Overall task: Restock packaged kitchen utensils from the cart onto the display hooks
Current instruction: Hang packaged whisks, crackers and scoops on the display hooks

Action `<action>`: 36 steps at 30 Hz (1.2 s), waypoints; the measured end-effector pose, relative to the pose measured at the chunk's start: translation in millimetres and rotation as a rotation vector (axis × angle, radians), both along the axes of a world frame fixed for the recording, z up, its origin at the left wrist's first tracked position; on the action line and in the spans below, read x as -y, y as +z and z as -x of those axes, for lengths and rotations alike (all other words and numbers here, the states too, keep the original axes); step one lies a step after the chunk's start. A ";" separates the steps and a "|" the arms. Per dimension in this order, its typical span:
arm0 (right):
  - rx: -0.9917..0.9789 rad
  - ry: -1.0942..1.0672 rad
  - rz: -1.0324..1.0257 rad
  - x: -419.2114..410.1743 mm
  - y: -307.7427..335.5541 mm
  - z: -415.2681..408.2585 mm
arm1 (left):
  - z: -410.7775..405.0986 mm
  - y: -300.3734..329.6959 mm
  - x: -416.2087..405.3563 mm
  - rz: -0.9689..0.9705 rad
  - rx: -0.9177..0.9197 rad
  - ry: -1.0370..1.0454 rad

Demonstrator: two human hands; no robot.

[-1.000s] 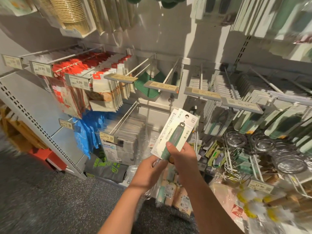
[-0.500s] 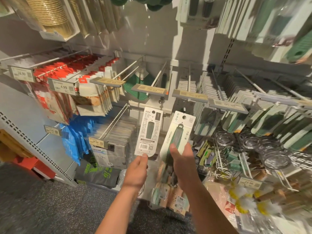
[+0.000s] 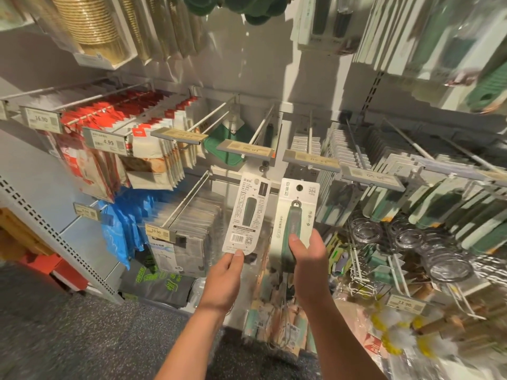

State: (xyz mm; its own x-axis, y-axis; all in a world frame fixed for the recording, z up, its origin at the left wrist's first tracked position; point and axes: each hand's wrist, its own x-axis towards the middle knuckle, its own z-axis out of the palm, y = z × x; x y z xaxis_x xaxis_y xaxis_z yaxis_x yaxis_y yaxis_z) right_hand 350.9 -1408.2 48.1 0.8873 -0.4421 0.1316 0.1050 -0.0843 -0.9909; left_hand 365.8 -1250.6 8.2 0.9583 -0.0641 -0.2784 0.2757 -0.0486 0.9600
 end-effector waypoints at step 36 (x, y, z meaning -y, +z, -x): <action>-0.389 -0.111 -0.206 29.3 -25.9 -70.6 | 13.3 20.3 -6.6 0.169 -0.032 -0.077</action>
